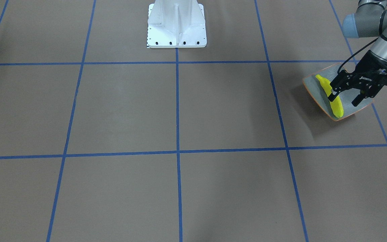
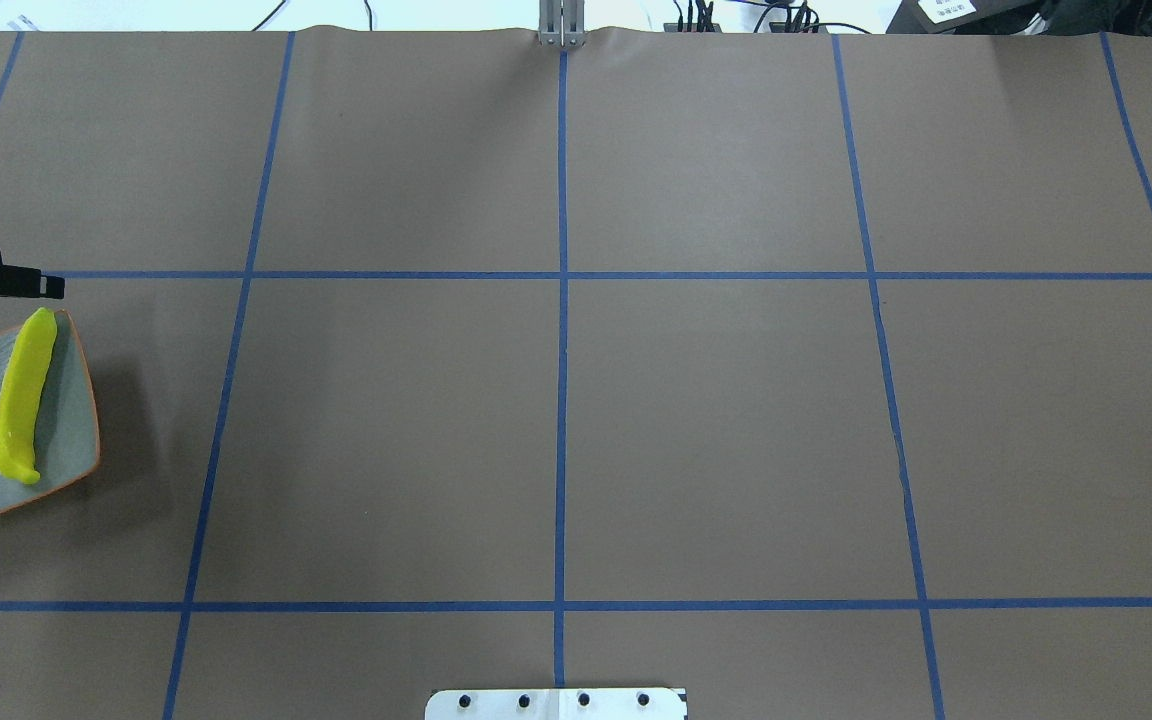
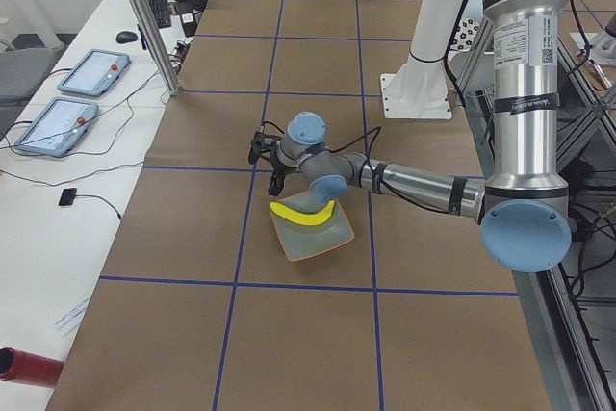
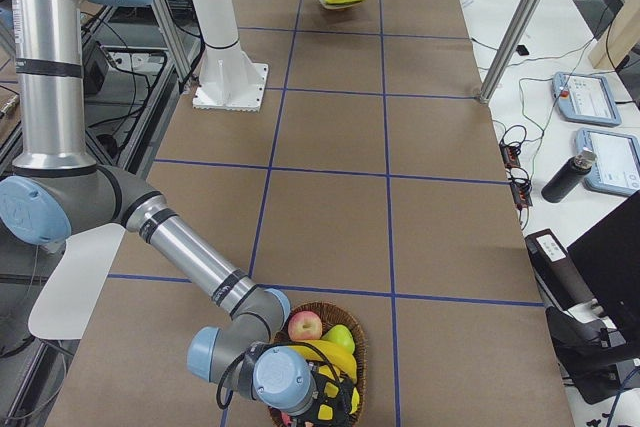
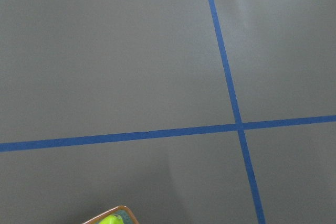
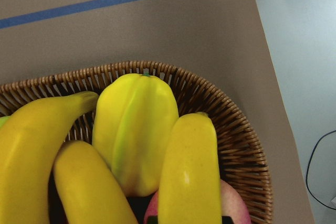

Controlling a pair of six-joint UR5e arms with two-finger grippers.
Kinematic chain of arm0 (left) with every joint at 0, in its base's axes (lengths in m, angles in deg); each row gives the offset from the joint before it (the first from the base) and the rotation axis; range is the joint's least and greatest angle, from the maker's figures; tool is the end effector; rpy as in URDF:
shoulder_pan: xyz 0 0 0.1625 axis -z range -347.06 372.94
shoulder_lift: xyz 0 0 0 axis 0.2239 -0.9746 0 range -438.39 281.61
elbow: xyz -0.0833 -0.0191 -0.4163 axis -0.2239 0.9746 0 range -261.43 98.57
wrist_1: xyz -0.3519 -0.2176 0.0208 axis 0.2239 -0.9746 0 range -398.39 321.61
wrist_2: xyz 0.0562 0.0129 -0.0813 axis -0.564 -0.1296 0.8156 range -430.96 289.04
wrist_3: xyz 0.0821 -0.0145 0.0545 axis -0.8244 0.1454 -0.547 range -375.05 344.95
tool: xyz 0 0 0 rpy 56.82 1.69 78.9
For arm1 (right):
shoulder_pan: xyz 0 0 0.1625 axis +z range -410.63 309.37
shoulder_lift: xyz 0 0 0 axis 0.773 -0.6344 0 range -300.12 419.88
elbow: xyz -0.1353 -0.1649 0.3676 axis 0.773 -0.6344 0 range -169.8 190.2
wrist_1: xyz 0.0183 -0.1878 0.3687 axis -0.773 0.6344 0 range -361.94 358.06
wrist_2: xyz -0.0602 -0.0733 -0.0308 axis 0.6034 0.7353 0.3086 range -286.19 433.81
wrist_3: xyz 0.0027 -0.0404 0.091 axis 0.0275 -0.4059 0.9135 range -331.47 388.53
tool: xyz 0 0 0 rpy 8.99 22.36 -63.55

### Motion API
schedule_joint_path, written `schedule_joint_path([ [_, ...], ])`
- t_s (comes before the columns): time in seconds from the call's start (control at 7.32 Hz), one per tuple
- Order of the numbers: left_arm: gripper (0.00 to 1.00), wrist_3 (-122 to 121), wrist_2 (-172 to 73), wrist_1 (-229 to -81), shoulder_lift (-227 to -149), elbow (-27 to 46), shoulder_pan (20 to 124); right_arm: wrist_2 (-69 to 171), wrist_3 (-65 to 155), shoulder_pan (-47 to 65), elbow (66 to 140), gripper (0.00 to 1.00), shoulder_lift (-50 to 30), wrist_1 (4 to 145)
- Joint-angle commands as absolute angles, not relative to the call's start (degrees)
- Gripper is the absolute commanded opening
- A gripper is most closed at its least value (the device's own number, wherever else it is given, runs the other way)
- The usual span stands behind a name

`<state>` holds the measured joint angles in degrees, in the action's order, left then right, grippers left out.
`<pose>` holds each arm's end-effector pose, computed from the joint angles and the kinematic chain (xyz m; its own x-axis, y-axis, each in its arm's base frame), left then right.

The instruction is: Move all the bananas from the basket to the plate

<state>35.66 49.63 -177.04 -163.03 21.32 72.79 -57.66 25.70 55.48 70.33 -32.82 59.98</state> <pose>0.1676 -0.4531 0.5004 0.5543 0.1310 -0.8220 0.2344 0.9230 0.3051 0.1767 -0.3695 0.8803 0.7183 0.2101 0.6632 -0.2414 0.9694 -0.0456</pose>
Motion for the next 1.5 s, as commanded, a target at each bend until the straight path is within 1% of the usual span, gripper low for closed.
schedule_joint_path([
  [0.0,1.00,35.66,49.72,-177.00,-162.94,21.32,72.79,-57.41,25.55,55.63,74.26,0.00,-33.20,59.23],
  [0.14,1.00,35.75,49.72,-177.00,-162.86,21.32,72.79,-57.23,25.11,55.89,76.63,0.00,-33.98,59.40],
  [0.55,1.00,35.93,50.16,-177.08,-163.03,21.32,72.62,-55.65,25.10,61.69,85.41,0.00,-33.91,62.11],
  [0.82,1.00,36.19,49.98,-177.08,-165.04,21.49,72.53,-55.82,26.42,61.70,94.71,0.00,-33.11,68.95],
  [1.09,1.00,36.81,50.51,-177.34,-170.82,21.58,71.48,-58.18,38.05,57.68,102.80,0.00,-32.93,70.48],
  [1.37,1.00,37.50,50.51,-177.17,-177.50,21.58,67.54,-61.96,52.62,49.44,110.01,0.00,-32.93,69.87],
])
